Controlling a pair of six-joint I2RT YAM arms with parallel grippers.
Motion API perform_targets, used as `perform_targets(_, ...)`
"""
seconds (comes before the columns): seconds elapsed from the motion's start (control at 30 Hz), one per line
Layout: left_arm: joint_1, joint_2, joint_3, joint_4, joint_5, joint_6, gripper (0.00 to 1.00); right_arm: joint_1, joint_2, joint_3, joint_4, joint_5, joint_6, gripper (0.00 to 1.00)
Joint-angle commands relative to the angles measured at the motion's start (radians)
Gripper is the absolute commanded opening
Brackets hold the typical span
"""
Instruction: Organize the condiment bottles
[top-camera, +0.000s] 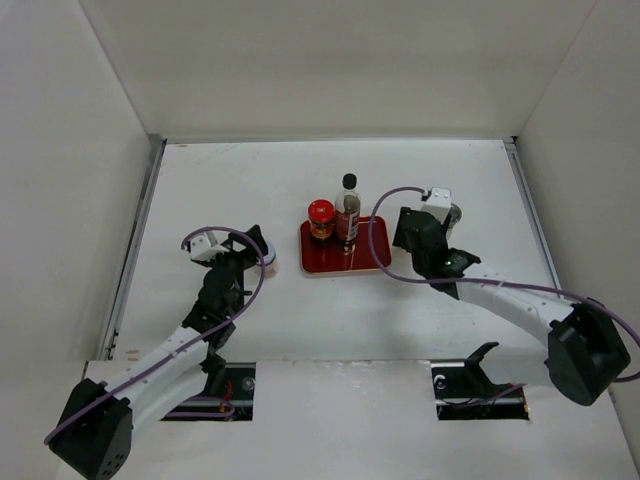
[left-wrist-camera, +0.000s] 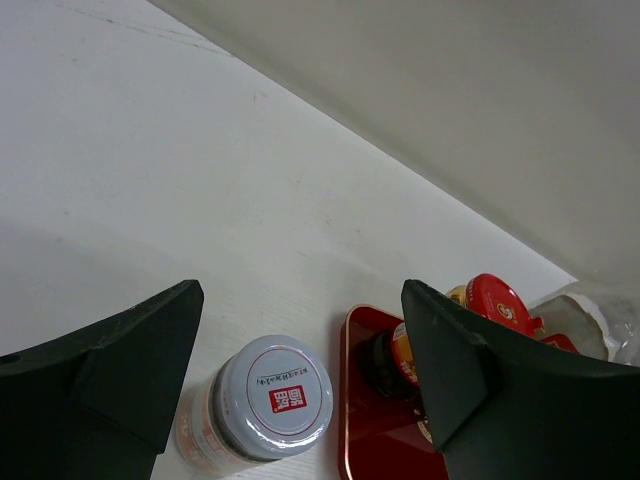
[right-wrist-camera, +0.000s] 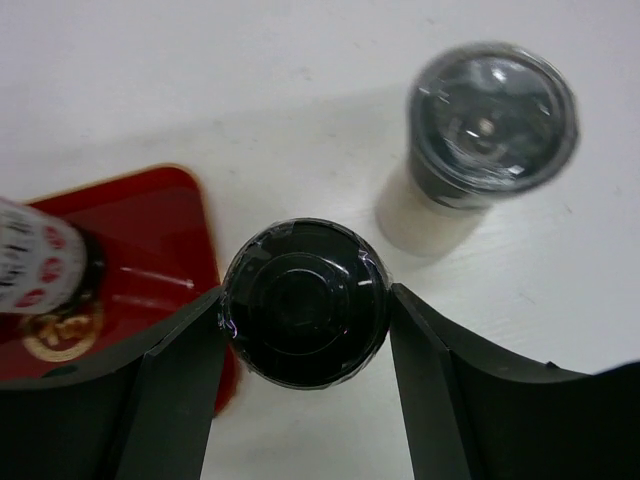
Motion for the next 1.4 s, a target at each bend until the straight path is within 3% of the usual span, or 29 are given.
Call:
perform_targets(0.0,-0.006,0.007,0.005,0.046,0.007,-0.008,0.8,0.042,0.034,0.126,0.213,0.015,-0.072,0.52)
perform_targets(0.2,0.012,-0.011,-0.003,0.04,0.007,-0.007,0.8,0.068,0.2,0.22,0.357,-0.045,-0.101,0.53)
perform_targets(0.47,0.009,0.001,0.0,0.043,0.002,-0.007,0.8,0.07,0.313,0.275,0.413,-0.089,-0.092,0.54)
perform_targets(0.83,0.02,0.042,0.022,0.021,-0.001,-0.003,0.82,0.07,0.363,0.24,0.41,-0.079,-0.049,0.78)
perform_targets(1.07,0.01,0.036,0.106,-0.158,-0.025,0.019,0.9,0.07,0.225,0.172,0.375,-0.02,-0.011,0.92)
perform_targets(1.23,-0.005,0.051,0.224,-0.42,-0.061,0.035,0.92,0.07,0.039,0.025,0.385,-0.003,0.068,0.94)
perform_targets(1.37,-0.028,0.143,0.287,-0.528,-0.046,0.057,0.93,0.073,-0.102,-0.097,0.405,-0.011,0.109,0.95)
